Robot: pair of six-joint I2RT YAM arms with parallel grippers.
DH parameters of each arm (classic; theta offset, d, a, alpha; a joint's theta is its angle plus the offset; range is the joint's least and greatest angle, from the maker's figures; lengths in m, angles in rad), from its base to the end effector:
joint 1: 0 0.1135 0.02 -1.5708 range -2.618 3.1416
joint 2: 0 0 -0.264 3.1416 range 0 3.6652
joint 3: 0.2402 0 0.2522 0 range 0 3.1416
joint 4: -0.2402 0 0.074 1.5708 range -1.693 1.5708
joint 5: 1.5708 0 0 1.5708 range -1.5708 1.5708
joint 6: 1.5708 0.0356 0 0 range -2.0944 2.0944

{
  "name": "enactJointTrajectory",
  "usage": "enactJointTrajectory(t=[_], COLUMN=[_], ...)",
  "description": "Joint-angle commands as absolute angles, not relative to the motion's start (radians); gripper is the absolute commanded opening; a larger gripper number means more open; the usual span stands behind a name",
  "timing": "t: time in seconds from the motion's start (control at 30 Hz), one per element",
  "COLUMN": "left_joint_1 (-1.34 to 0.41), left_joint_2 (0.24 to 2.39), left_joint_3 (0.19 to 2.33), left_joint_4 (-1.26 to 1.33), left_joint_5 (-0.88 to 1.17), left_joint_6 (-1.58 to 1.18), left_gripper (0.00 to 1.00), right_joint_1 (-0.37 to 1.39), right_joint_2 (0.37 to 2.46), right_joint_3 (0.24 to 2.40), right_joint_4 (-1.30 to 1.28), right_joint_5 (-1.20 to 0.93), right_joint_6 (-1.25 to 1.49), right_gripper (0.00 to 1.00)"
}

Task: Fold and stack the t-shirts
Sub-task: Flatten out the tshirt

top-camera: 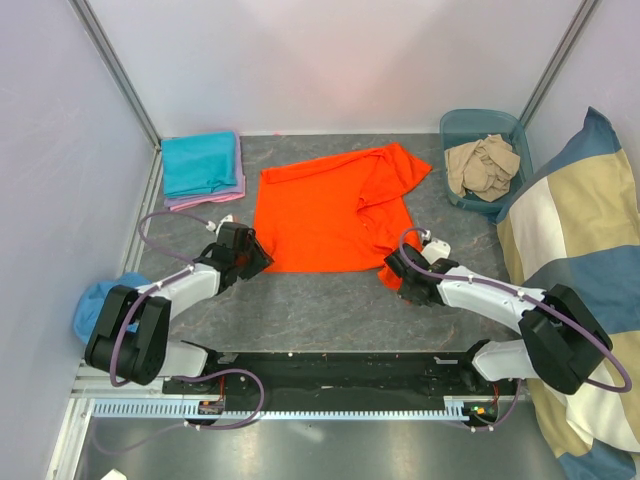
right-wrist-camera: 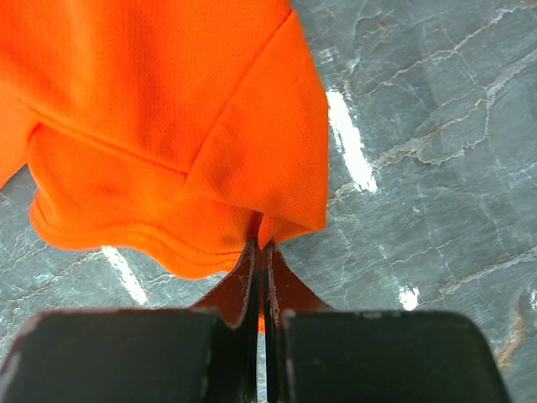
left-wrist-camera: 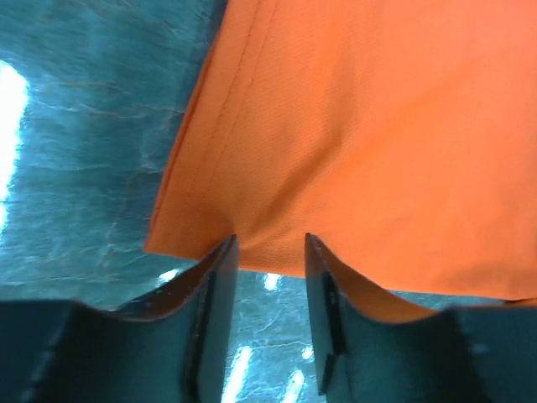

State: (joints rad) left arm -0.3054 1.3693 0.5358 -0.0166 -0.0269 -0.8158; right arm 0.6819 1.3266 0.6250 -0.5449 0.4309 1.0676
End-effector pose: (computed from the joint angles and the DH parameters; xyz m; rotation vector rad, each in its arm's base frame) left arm 0.2374 -0.0738 0.1488 -0.6375 2.3938 -0.4681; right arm 0.1770 0.1245 0.1566 0.5913 2.5411 -0.0386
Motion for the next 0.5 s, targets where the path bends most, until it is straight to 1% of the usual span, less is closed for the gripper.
enactJointTrajectory(t=[0.0, 0.03, 0.13, 0.33, 0.47], left_joint_1=[-0.267, -0.261, -0.238, -0.224, -0.224], left_joint_2=[1.307, 1.301, 1.289, 1.273, 1.21], left_joint_3=[0.563, 0.563, 0.574, 0.586, 0.566], left_joint_4=[-0.098, -0.101, -0.126, -0.169, -0.175], left_joint_5=[-0.117, -0.118, -0.138, -0.156, -0.144], left_joint_6=[-0.827, -0.828, -0.833, -0.824, -0.824], left_gripper=[0.58, 0.66, 0.72, 0.73, 0.73], right_joint_1=[0.689, 0.689, 0.689, 0.689, 0.689], right_joint_2=[1.368, 1.368, 1.365, 1.358, 1.365], right_joint_3=[0.635, 0.634, 0.63, 0.621, 0.614], right_joint_4=[-0.549, -0.546, -0.537, -0.52, -0.502], right_joint_5=[0.387, 0.385, 0.38, 0.379, 0.373], right_joint_6=[1.028, 1.025, 1.014, 1.003, 1.002], right_gripper=[0.0, 0.0, 0.0, 0.0, 0.0])
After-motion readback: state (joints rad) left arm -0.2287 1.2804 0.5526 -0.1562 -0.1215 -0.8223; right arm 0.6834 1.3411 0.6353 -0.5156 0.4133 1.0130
